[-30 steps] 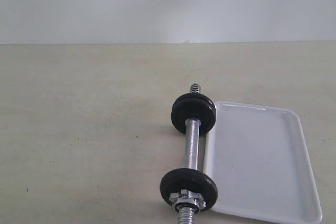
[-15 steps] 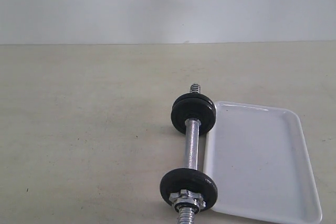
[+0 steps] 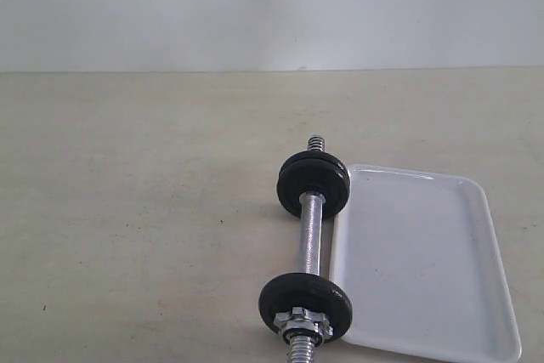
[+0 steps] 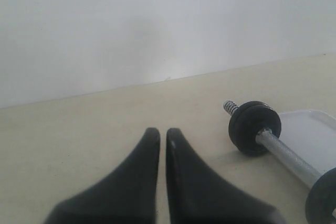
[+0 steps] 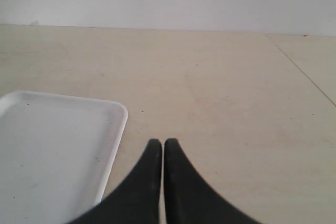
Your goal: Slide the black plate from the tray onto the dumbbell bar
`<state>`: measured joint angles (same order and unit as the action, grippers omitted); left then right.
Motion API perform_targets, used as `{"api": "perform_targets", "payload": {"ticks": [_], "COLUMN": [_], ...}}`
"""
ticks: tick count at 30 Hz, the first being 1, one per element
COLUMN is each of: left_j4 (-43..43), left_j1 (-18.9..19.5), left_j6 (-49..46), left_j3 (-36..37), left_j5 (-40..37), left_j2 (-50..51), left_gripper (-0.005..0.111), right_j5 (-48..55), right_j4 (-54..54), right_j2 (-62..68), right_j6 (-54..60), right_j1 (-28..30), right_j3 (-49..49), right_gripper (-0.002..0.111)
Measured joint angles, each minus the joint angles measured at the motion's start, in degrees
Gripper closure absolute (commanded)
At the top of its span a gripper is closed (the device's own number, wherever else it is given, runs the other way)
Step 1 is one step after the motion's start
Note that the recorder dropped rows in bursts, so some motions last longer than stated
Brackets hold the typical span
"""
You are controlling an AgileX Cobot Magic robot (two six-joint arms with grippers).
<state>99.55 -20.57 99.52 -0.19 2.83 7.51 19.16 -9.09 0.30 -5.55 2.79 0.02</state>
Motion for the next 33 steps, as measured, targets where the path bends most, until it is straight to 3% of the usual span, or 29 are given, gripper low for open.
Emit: {"api": "perform_targets", "payload": {"ticks": [21,25,33], "left_j4": [0.0,0.0,0.0], "left_j1": [0.0,3.7,10.5], "left_j6": [0.0,0.0,0.0], "left_j3": [0.0,0.0,0.0], "left_j5": [0.0,0.2,0.2], "left_j2": [-0.1,-6.6,-7.3], "left_gripper": [0.102,0.102,0.102], "right_j5": [1.1,1.1,1.1], "right_j4": [2.8,2.9,3.0], "right_j2": [0.0,0.0,0.0], "right_j6": [-2.8,-2.9,-3.0], "right_j1": [0.0,0.0,0.0], "right_j3": [0.0,0.0,0.0], "right_gripper": [0.109,0.109,0.109]}}
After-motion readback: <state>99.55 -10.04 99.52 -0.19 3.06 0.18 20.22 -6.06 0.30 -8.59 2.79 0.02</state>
